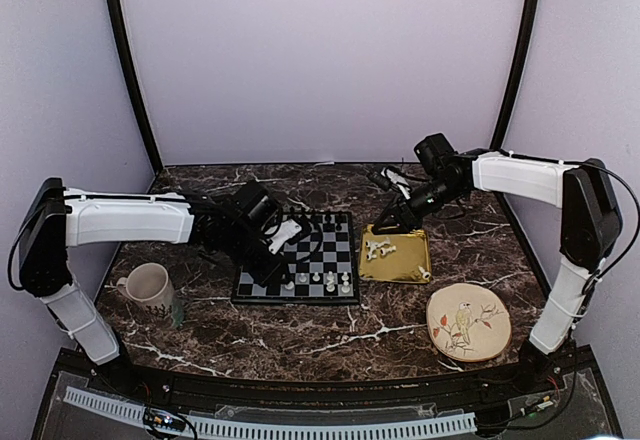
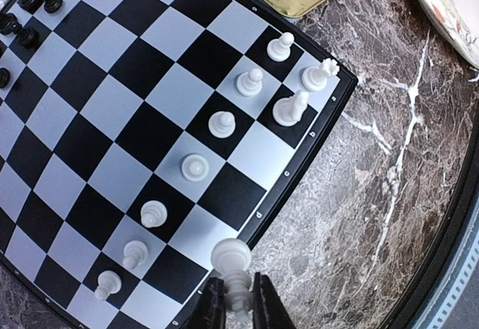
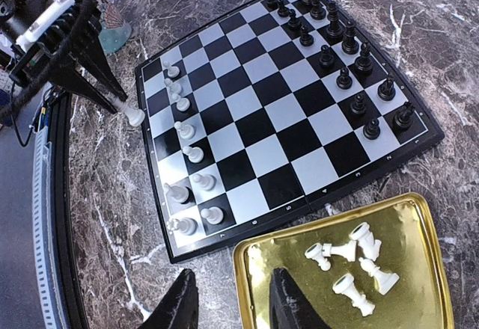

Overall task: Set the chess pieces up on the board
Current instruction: Place the queen at d1.

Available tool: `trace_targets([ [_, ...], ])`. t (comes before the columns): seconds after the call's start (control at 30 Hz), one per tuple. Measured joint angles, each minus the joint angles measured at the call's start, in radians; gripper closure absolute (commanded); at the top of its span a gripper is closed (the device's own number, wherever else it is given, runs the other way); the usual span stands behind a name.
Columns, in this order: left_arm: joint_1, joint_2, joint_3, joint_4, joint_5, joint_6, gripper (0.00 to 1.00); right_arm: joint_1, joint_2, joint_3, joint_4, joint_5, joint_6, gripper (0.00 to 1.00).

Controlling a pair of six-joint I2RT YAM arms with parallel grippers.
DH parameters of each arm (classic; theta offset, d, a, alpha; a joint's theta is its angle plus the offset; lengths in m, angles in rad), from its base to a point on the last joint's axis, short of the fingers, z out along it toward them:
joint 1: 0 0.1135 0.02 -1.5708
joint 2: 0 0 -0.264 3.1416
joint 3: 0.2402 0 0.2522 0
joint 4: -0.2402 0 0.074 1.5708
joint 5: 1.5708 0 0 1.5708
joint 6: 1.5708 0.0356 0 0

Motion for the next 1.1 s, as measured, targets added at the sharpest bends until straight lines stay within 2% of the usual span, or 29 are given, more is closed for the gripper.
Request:
trace_targets([
  [0.63,-0.017,0.096,0.019,-0.009,-0.13,0.003,0.92,0.0,0.015,0.0,-0.014,0.001,-0.004,0.67],
  [1.1,-0.017,0.101,0.025,-0.01,-0.103,-0.01,0.91,0.0,0.028,0.0,-0.021,0.0,-0.015,0.67],
])
